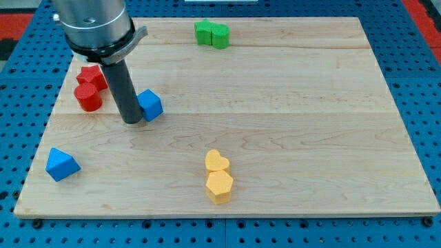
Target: Put the blue cube at the top left corner of the board
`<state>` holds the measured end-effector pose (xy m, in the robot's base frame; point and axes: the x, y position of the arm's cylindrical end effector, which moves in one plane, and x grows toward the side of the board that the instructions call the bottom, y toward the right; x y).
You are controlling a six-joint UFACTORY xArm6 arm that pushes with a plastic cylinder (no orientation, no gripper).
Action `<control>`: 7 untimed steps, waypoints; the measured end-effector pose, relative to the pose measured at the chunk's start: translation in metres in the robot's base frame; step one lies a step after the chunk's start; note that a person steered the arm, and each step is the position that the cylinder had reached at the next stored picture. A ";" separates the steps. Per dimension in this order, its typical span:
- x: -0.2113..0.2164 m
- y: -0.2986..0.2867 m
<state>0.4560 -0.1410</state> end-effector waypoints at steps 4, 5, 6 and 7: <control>-0.060 0.048; -0.097 0.048; -0.123 0.050; -0.141 0.064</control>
<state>0.3154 -0.0773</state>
